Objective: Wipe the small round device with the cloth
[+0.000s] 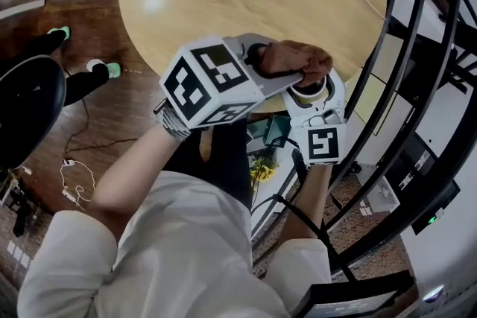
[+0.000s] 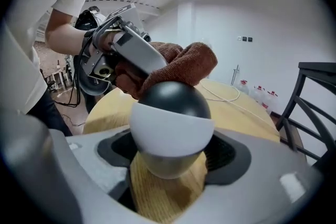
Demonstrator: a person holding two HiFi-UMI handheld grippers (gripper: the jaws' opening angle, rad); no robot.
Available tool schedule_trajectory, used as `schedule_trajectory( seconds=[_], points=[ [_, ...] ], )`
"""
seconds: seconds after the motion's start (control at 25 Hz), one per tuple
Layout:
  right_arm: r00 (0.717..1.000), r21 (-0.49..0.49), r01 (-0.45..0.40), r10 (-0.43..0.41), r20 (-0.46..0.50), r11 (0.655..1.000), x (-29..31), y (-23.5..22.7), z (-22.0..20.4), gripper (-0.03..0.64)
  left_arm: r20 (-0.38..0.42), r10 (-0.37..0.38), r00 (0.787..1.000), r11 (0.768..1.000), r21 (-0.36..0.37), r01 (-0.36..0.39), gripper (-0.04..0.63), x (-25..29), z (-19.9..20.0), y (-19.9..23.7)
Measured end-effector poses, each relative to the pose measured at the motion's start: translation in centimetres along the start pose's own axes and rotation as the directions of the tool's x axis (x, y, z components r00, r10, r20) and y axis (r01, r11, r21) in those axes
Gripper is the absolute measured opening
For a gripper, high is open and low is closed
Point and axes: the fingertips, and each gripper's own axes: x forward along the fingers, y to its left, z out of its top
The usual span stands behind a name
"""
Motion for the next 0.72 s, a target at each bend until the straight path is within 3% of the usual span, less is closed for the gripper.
schedule_trajectory(
  seconds=[0.2,0.4,0.52,0.72],
  points=[
    [0.999,0.044,0.039,-0.039,0.009,0.998,-0.1,-0.3,-0.1,0.368,-0.078,0.097,0.992,0.993,0.078,-0.091,0.123,0.5,-0.9,2.1],
    [0.996,0.076,0.085,-0.085,0.007,0.993,0.0,-0.6,0.0,0.368,-0.175,0.122,0.977,0.989,0.107,-0.104,0.121,1.4,-2.6,3.7],
    [0.991,0.119,0.134,-0.134,-0.003,0.984,-0.2,-0.8,0.0,0.368,-0.243,0.142,0.960,0.981,0.166,-0.103,0.121,1.9,-3.2,4.0],
    [0.985,0.170,0.174,-0.173,-0.020,0.970,-0.4,-1.1,-0.1,0.368,-0.337,0.161,0.928,0.978,0.184,-0.103,0.120,2.5,-4.4,5.4]
  ],
)
